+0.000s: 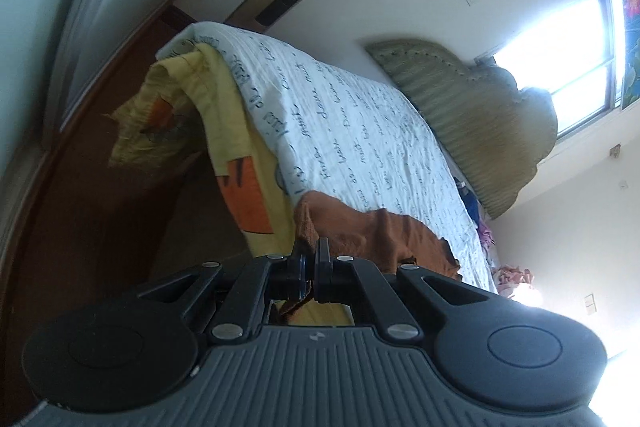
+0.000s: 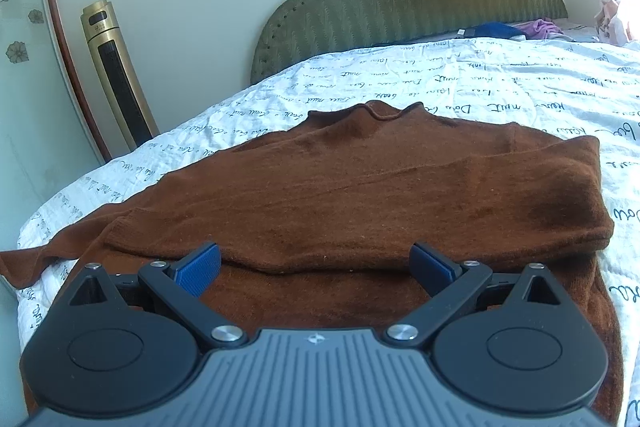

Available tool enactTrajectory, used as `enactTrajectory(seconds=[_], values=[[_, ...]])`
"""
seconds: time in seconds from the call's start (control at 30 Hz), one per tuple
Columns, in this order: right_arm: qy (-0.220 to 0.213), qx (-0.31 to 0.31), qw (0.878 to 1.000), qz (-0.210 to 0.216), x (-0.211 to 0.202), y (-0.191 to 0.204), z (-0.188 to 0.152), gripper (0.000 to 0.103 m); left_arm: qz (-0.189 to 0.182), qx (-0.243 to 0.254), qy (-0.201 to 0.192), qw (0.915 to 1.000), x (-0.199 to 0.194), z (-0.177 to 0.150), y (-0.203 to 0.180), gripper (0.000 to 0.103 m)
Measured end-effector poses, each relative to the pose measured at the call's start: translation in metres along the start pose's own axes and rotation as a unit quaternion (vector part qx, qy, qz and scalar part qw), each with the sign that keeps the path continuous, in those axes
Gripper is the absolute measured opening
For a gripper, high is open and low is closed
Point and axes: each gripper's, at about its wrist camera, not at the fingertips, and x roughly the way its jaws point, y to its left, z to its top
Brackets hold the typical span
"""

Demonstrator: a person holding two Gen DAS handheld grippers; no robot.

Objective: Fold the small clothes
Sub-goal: 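Lift the sleeve with the left tool, fold it across the body, release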

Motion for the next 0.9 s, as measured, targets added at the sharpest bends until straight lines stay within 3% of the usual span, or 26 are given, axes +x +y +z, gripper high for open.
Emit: enactTrajectory(seconds=[0.23, 0.53, 0.67, 0.9], values=[[0.021, -0.009, 1.0, -0.001, 0.005, 0.003, 0.002, 0.101, 0.029, 0.018, -0.032, 0.9989, -0.023, 0.028, 0.011, 0.002], [0.051, 0.005, 0.999, 0.013, 0.005, 0.005, 0.008, 0.101, 0.002, -0.007, -0.004, 1.0, 0.006, 0.052, 0.009, 0.002], [0.056, 0.005, 0.998, 0.015, 0.001, 0.005, 0.007, 0.101, -0.028, 0.011, -0.003, 0.9995, 0.013, 0.072, -0.027, 0.002], [0.052, 0.027, 0.998, 0.009, -0.011, 0.002, 0.007, 0.101, -0.068, 0.078, 0.037, 0.994, 0.038, 0.084, -0.129, 0.002]])
